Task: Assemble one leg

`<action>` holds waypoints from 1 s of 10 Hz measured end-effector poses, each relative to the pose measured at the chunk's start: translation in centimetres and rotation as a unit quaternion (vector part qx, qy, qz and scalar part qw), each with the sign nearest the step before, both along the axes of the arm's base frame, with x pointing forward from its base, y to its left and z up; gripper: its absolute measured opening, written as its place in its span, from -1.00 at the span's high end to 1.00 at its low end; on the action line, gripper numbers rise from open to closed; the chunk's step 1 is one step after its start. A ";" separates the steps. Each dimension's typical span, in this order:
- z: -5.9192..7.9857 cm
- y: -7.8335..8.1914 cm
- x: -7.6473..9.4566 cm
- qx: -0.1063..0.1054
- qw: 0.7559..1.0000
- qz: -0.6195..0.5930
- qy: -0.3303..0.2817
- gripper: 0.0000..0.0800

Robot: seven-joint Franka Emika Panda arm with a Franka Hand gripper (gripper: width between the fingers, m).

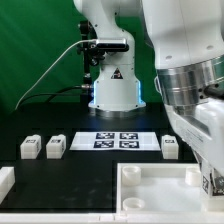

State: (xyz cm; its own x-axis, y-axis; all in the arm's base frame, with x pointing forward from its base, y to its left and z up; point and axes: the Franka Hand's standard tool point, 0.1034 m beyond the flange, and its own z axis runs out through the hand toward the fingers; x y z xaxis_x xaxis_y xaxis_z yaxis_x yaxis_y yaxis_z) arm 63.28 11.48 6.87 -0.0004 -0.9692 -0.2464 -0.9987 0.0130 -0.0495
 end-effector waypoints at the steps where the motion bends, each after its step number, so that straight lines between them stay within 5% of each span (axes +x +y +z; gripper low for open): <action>1: 0.0 0.1 0.1 0.005 0.999 -0.038 0.010 0.26; 5: 0.0 0.3 0.0 0.005 1.000 -0.023 0.008 0.25; 7: -0.2 0.4 -0.3 0.000 0.998 0.063 -0.012 -0.54; 10: -0.2 0.7 -0.5 -0.021 0.960 0.272 -0.057 -0.61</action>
Offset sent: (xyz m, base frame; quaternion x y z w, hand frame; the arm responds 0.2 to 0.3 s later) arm 0.0000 0.0000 0.0000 0.0000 0.0000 0.0000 1.0000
